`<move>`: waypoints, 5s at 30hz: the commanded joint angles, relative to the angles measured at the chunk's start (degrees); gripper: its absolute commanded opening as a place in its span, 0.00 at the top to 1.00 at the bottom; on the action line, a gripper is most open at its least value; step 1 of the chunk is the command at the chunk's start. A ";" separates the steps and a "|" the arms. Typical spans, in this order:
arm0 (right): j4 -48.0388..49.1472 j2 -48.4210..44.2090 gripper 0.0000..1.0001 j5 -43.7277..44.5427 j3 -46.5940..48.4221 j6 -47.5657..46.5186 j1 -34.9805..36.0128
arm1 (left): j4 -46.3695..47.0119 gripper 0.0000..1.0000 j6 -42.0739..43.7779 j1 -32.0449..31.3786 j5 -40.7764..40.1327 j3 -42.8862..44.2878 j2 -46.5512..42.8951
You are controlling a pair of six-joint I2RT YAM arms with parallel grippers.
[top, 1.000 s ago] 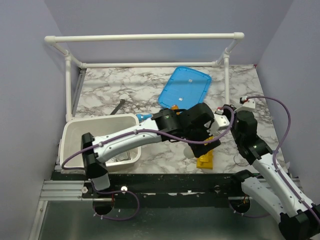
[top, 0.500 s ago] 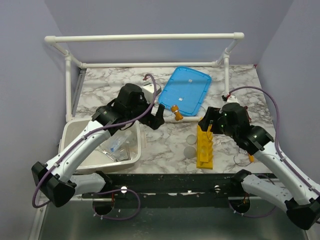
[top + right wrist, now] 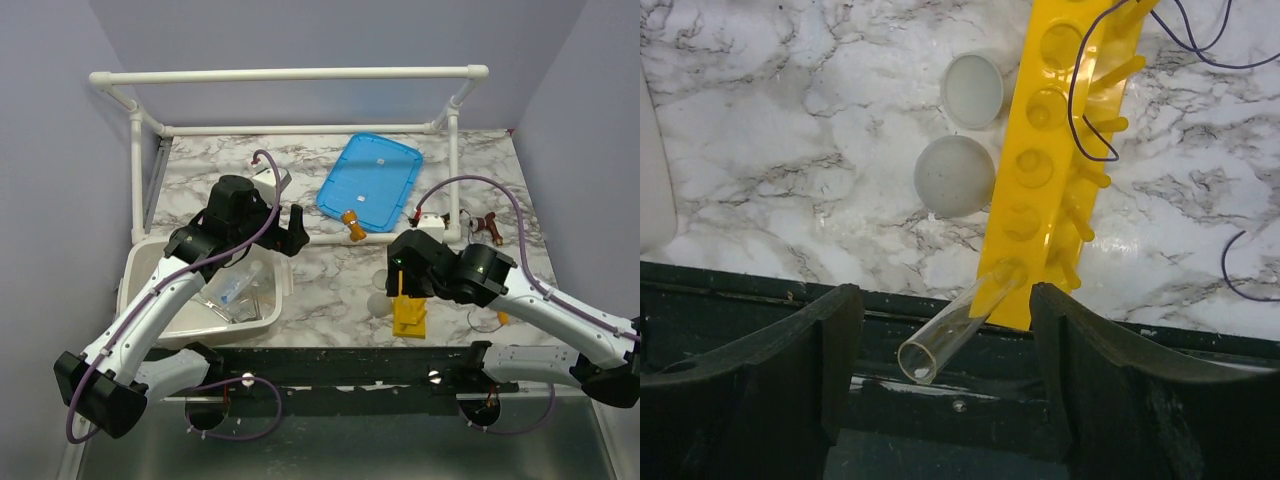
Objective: Organize the chemistry lab equipment
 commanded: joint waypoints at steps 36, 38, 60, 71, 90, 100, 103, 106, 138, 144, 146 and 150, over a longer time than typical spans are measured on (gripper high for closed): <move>-10.77 3.08 0.78 11.02 -0.55 11.73 7.23 | 0.96 0.01 -0.34 0.38 2.86 -0.29 1.06; -11.14 2.67 0.80 11.21 -0.91 12.34 7.17 | 0.85 0.01 -0.34 0.34 2.89 -0.27 1.08; -7.37 0.66 0.92 5.44 -0.66 8.04 5.91 | 0.54 0.01 -0.94 0.35 3.82 -0.03 1.94; -1.17 0.41 0.92 -5.75 -4.31 -0.75 -2.87 | 0.37 0.01 -1.13 0.34 4.61 0.09 2.47; -1.39 2.77 0.33 -4.56 2.04 -6.23 -6.22 | 0.76 0.01 -0.95 0.34 4.12 -0.15 0.92; 6.02 9.93 0.33 1.14 11.95 -17.38 -6.28 | 2.62 0.01 -0.38 0.43 -2.45 -1.66 -4.01; 10.62 14.10 0.33 -0.51 11.26 -19.35 -6.19 | 4.34 0.01 -0.41 1.60 -5.48 -3.11 -7.15; 13.50 18.25 0.30 -0.92 9.90 -20.03 -6.21 | 5.41 0.01 -0.95 3.78 -6.47 -4.01 -9.20; 29.31 31.49 0.50 -9.02 -4.75 -33.22 -19.33 | 5.38 0.01 -1.83 7.11 -5.15 -3.86 -9.46; 28.77 30.09 0.50 -8.79 -5.71 -33.34 -20.25 | 5.51 0.01 -1.90 7.11 -5.33 -3.87 -9.74; 28.88 29.92 0.50 -9.13 -5.88 -33.32 -20.43 | 5.47 0.01 -1.87 7.13 -5.32 -3.95 -9.79; 29.46 31.62 0.50 -9.14 -6.11 -33.72 -20.71 | 5.49 0.02 -1.83 7.15 -5.41 -3.95 -9.93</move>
